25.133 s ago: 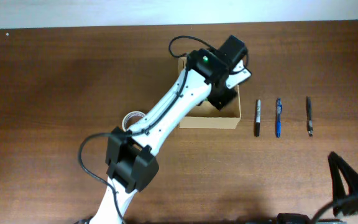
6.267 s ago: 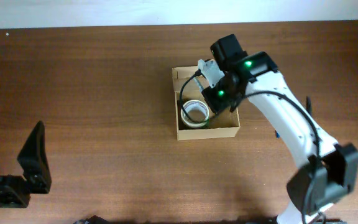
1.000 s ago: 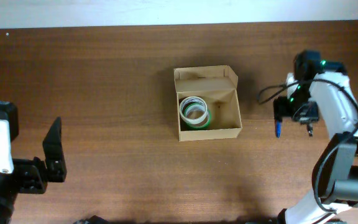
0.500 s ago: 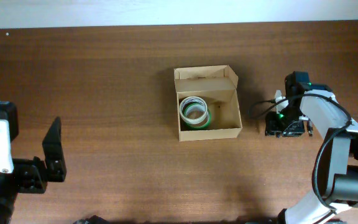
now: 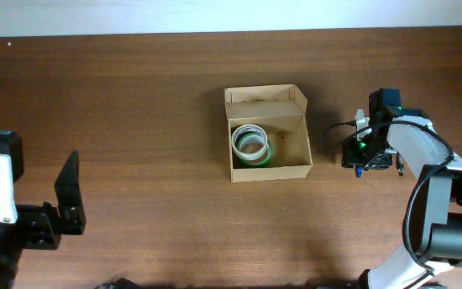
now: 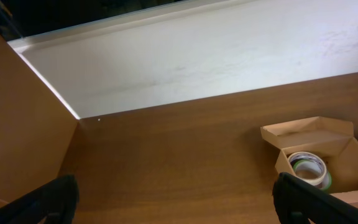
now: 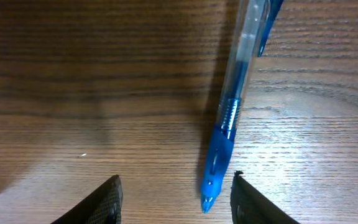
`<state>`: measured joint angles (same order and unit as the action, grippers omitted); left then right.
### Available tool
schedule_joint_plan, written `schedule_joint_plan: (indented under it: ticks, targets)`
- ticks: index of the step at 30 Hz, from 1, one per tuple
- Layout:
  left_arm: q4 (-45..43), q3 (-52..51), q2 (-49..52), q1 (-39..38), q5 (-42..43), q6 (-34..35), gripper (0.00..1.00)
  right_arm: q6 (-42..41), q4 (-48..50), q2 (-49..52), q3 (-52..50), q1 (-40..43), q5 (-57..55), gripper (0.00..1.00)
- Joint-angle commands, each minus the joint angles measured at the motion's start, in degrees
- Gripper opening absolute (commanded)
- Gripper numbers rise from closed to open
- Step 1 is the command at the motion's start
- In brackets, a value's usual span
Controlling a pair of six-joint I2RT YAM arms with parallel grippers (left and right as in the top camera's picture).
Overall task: Pack container
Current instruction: 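Move the right gripper back over the blue clear pen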
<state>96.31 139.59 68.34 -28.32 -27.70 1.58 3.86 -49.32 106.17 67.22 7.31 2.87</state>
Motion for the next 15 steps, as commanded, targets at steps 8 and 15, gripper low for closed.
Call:
schedule_joint_plan:
  ticks: [8,15]
  targets:
    - [-0.3,-0.2,-0.2,0.0,-0.6,0.3,0.99,0.2,0.3,4.5,-0.3,1.1,-2.0,0.49]
    - [-0.7,-0.2,-0.2,0.0,-0.6,0.3,0.99,0.2,0.3,4.9,-0.3,4.9,-2.1,0.48]
